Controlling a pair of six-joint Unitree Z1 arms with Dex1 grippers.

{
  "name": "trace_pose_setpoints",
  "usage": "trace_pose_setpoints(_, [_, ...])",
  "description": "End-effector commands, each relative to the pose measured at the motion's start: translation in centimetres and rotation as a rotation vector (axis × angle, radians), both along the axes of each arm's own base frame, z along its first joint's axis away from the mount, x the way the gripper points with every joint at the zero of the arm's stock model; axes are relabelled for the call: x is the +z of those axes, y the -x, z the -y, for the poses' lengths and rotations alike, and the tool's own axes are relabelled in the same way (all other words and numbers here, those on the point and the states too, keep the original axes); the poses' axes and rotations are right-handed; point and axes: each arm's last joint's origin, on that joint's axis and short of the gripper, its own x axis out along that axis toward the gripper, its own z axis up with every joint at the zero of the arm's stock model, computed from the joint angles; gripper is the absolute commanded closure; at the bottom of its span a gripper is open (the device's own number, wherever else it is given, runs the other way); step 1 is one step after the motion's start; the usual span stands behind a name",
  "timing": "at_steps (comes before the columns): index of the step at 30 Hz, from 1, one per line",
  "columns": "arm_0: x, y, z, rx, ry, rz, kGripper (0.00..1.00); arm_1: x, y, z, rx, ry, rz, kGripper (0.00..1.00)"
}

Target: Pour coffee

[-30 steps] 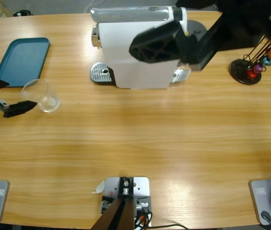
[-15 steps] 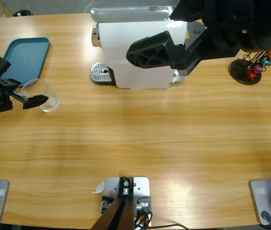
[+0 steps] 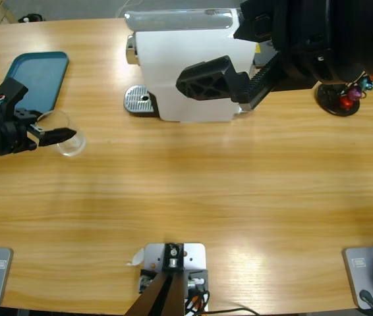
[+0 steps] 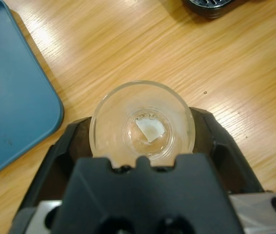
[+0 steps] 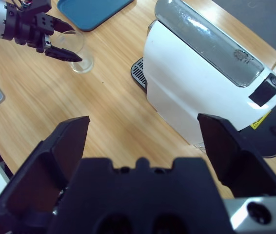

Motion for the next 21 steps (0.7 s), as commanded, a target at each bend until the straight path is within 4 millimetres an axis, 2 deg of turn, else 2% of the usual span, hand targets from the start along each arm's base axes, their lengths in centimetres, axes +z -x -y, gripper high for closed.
trace_pose_setpoints(1, [-0.9,1.2,-1.2,0.004,-0.038,-0.007,1.0,-2.1,-0.4,-0.5,-0.009,0.029,-0.048,0.0])
trace_pose_setpoints(5, [0.0,1.1,-1.1,-0.005,-0.015,0.028,1.0,-2.3,-0.3,-0.3,-0.015,0.031,-0.05,0.0])
trace_pose_setpoints(8, [1.9,0.4,-0.4,-0.163,0.048,0.07,1.0,-2.5,-0.3,-0.3,-0.016,0.034,-0.053,0.0])
trace_pose_setpoints(11, [3.0,-1.7,0.2,-0.309,0.089,0.087,1.0,-2.8,-0.3,-0.2,-0.012,0.029,-0.054,0.0])
trace_pose_setpoints(14, [3.2,-4.3,0.8,-0.417,0.056,0.113,1.0,-3.0,-0.5,0.0,-0.016,0.027,-0.063,0.0])
trace_pose_setpoints(21, [2.8,-10.1,2.6,-0.512,0.061,0.115,1.0,-3.7,-1.6,1.5,-0.045,0.024,-0.105,0.0])
